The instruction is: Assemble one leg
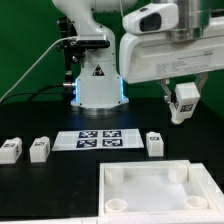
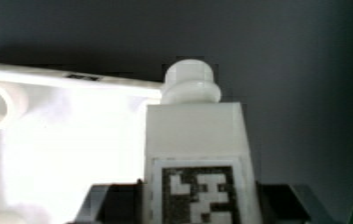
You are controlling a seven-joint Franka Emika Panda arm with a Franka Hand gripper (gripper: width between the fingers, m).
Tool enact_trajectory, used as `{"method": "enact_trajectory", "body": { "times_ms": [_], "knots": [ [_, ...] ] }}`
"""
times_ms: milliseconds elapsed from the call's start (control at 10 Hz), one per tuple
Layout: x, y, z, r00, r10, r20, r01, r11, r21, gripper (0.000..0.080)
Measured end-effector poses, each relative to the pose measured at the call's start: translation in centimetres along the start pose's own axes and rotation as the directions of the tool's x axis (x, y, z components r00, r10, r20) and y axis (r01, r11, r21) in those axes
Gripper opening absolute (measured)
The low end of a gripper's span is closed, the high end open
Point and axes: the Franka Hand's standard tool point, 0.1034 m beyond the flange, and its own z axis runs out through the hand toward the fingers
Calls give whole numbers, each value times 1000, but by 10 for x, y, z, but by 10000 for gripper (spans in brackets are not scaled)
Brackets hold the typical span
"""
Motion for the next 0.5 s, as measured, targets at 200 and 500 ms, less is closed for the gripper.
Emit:
{"method": "enact_trajectory", "body": {
  "times_ms": [200, 500],
  "knots": [
    [18, 1, 5, 978, -16, -210, 17, 1000, 4, 290],
    [82, 21, -13, 890, -44, -454, 44, 999, -11, 290]
  ]
}}
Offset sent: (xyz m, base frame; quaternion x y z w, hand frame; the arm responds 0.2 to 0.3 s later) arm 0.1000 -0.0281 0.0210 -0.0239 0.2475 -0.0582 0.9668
